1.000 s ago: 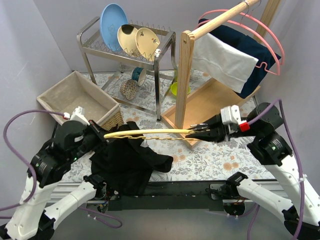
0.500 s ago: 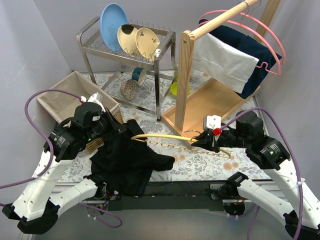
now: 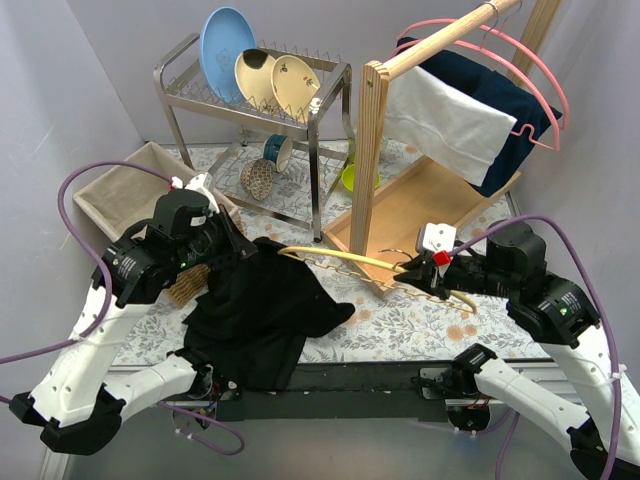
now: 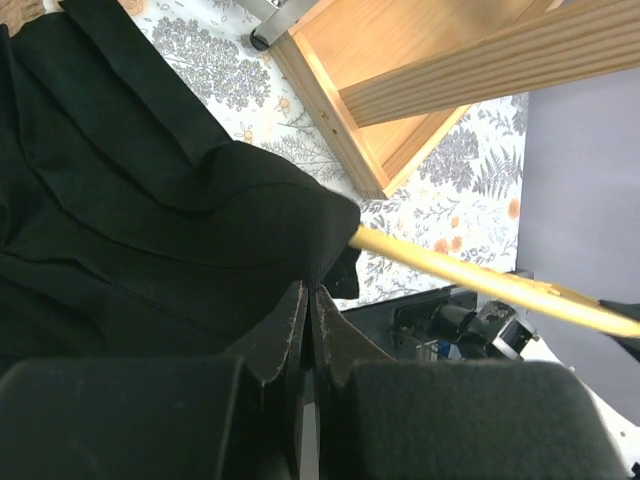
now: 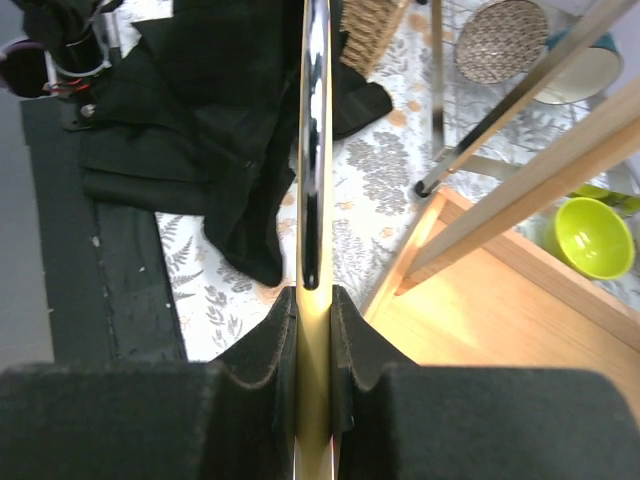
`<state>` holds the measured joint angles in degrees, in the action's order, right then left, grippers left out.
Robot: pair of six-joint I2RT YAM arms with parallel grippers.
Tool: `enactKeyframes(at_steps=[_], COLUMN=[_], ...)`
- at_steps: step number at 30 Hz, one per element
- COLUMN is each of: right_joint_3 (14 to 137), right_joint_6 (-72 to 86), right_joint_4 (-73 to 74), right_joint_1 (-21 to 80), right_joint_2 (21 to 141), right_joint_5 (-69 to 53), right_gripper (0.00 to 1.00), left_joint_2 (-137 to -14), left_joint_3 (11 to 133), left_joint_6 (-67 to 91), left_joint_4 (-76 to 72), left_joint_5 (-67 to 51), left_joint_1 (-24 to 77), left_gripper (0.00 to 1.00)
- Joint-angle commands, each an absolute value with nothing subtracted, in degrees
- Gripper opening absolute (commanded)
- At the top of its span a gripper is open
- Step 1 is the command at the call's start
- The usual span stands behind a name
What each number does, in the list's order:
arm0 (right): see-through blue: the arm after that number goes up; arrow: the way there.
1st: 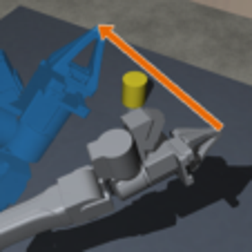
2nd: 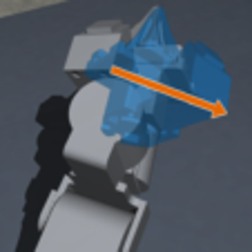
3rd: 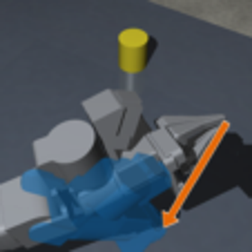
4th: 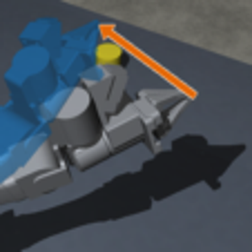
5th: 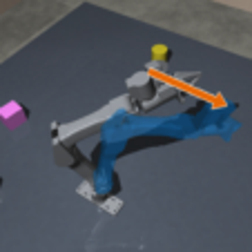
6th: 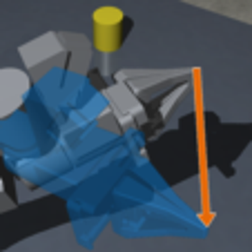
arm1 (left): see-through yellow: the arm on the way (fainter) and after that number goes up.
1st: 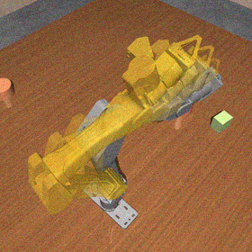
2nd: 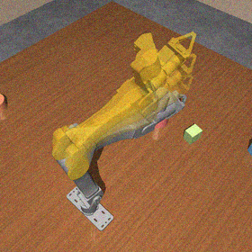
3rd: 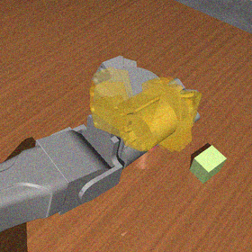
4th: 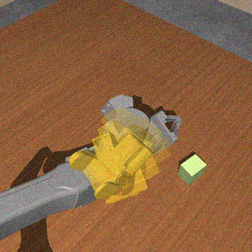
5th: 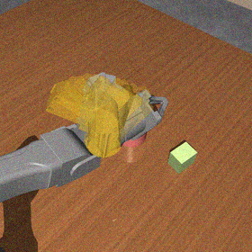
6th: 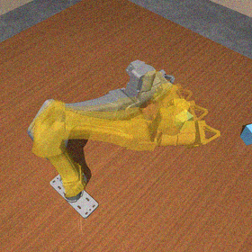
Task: Place the skirt on the hanger
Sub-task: Place skirt on hanger
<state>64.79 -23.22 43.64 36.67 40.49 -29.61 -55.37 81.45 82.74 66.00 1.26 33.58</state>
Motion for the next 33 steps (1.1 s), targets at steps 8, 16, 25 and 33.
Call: enactKeyframes(at_steps=[8,16,25,33], right_joint_3=[66.10,66.62,70.57,75.83], right_joint_6=[-24.61,-26.72,-23.12,-20.40], right_joint_4=[43.50,45.18,43.23,41.76], right_joint_1=[36.74,36.91,43.06,46.05], right_joint_2=[42.97,47.02,53.87,49.50], right_joint_5=[-32.50,-36.30,-35.92,-25.77], right_gripper=[0.01,0.01,0.01,0.01], left_joint_2=[-57.83,-63.10,-70.30,-75.67], left_joint_3=[84.37,88.94,93.51,97.83], left_joint_6=[80.24,80.95,82.79,79.72], left_joint_4=[63.90,58.90,56.33,60.64], left_joint_5=[-4.83,-11.77,-13.38,-2.37], left_joint_1=[33.49,33.49,33.49,33.49], left_gripper=[0.00,0.00,0.00,0.00])
